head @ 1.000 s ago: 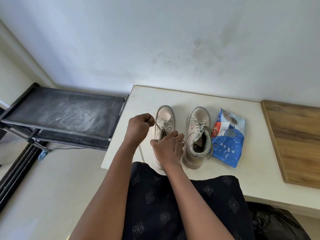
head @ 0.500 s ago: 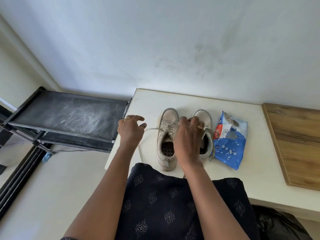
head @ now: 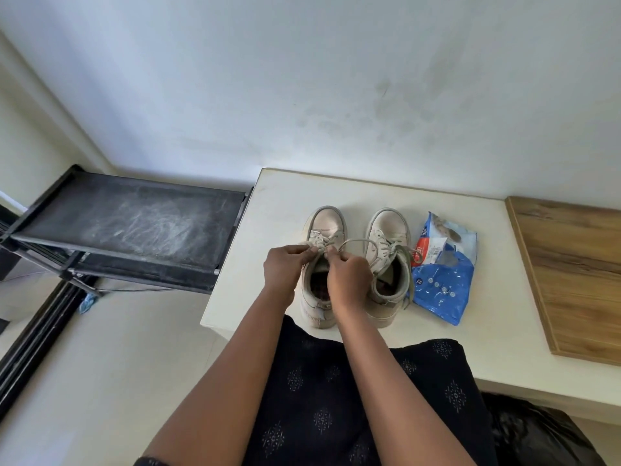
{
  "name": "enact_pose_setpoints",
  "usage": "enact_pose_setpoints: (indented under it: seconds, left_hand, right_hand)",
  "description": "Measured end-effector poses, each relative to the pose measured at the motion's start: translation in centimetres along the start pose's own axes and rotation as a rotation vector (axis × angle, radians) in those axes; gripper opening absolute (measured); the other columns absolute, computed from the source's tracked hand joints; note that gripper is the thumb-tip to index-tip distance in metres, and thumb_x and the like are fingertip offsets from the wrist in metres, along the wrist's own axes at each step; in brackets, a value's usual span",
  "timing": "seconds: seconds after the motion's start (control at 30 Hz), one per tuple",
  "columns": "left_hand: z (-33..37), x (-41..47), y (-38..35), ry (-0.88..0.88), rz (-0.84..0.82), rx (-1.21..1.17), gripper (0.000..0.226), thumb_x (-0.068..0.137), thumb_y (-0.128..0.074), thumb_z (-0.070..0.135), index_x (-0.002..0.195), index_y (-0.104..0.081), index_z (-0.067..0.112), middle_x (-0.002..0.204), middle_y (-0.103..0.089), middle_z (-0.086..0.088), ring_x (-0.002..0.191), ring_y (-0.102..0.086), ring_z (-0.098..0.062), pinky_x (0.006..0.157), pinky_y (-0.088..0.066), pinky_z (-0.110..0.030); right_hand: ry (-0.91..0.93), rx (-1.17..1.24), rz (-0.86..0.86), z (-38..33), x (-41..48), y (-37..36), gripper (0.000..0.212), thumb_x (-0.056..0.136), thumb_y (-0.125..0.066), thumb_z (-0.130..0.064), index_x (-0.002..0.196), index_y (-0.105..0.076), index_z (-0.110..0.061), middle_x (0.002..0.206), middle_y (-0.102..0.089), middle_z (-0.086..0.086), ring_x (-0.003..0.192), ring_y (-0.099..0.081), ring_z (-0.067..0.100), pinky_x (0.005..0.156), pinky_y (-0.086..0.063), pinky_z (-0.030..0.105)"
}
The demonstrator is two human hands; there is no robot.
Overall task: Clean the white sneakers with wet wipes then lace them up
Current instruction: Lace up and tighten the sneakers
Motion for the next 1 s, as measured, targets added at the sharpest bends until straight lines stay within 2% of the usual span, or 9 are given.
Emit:
enact_pose_setpoints:
  seconds: [0.1,0.23,0.3,0.37,0.47,0.6,0.77,0.87,1.0]
  left_hand:
    - [-0.7,1.3,-0.6,0.037,-0.037,-0.029,0.007,0.079,-0.074,0.016,0.077,-0.068,0.013,0.088,-0.07,-0.01,0.088,-0.066,-0.027,0.087,-0.053,-0.034]
    - [0.1,1.0,-0.6,0.06,0.084,0.188,0.016,0.084,-0.061,0.021,0.069,-0.057,0.02,0.093,-0.067,-0.008,0.087,-0.063,-0.027,0.073,-0.05,-0.027]
    - [0.4,0.8,-0.7,0.063,0.055,0.255,0.027,0.09,-0.054,0.017,0.063,-0.051,0.015,0.084,-0.063,-0.008,0.085,-0.059,-0.028,0.067,-0.044,-0.026]
    - [0.0,0.9,-0.8,0.092,0.025,0.156,0.026,0.089,-0.054,0.008,0.064,-0.053,0.013,0.075,-0.059,-0.005,0.083,-0.058,-0.027,0.071,-0.05,-0.032]
    - [-0.6,1.0,-0.6,0.088,0.029,-0.037,0.011,0.085,-0.06,0.008,0.075,-0.061,0.012,0.09,-0.067,-0.009,0.087,-0.063,-0.026,0.084,-0.055,-0.041]
    - [0.0,0.6,-0.7,0.024,-0.092,-0.139,0.015,0.091,-0.057,0.01,0.077,-0.06,0.014,0.082,-0.065,0.0,0.075,-0.058,-0.012,0.066,-0.048,-0.022]
    - [0.7,0.1,-0.2,0.016,0.016,-0.366,0.016,0.09,-0.061,0.009,0.074,-0.062,0.01,0.077,-0.067,-0.002,0.066,-0.056,-0.01,0.053,-0.046,-0.013]
    - [1.9,-0.4,0.5,-0.05,0.054,-0.386,0.01,0.086,-0.065,0.006,0.08,-0.063,0.014,0.08,-0.067,-0.004,0.071,-0.06,-0.016,0.059,-0.051,-0.017]
    - [4.6,-1.0,1.9,-0.261,0.096,-0.347,0.03,0.086,-0.063,0.0,0.085,-0.067,0.029,0.086,-0.07,-0.005,0.076,-0.065,-0.018,0.086,-0.052,-0.033]
  right_hand:
    - [-0.053,0.183,0.035,0.1,0.8,0.1,0.02,0.087,-0.063,-0.019,0.083,-0.07,-0.002,0.076,-0.069,0.013,0.071,-0.061,0.025,0.062,-0.045,0.03]
    - [0.118,-0.073,0.113,-0.6,0.6,0.5,0.017,0.09,-0.051,-0.003,0.088,-0.066,0.004,0.08,-0.067,0.022,0.072,-0.059,0.032,0.056,-0.034,0.029]
    - [0.084,-0.045,0.144,-0.2,0.9,0.5,0.02,0.09,-0.049,-0.003,0.092,-0.066,0.008,0.084,-0.067,0.025,0.075,-0.06,0.033,0.058,-0.035,0.028]
    - [0.039,0.012,0.168,0.2,1.1,0.6,0.019,0.09,-0.051,-0.002,0.093,-0.067,0.008,0.086,-0.067,0.026,0.082,-0.061,0.036,0.063,-0.042,0.032]
    - [0.009,0.056,0.143,0.6,1.2,0.5,0.021,0.091,-0.056,-0.01,0.092,-0.07,0.005,0.087,-0.068,0.022,0.083,-0.06,0.033,0.061,-0.034,0.027]
    - [0.029,0.275,0.075,0.6,0.9,0.2,0.021,0.087,-0.064,-0.024,0.099,-0.073,-0.009,0.089,-0.072,0.007,0.081,-0.064,0.017,0.072,-0.049,0.028]
    - [0.01,0.604,0.054,0.2,0.3,0.3,0.016,0.081,-0.07,-0.009,0.097,-0.073,-0.01,0.093,-0.073,0.002,0.091,-0.067,0.016,0.088,-0.052,0.039]
    - [0.046,0.678,0.05,-0.8,0.1,1.0,0.018,0.081,-0.07,-0.008,0.094,-0.072,-0.021,0.098,-0.072,0.004,0.094,-0.067,0.017,0.09,-0.052,0.04]
    - [0.098,0.766,0.035,-2.9,0.0,2.5,0.023,0.084,-0.067,-0.007,0.101,-0.069,-0.022,0.102,-0.07,0.01,0.093,-0.068,0.018,0.087,-0.053,0.035]
Point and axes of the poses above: each hand's wrist, its own x-axis towards the middle knuckle, its own y-axis out of the back of the hand, z = x × y, the point moved 5 cm from there along x, towards the middle knuckle
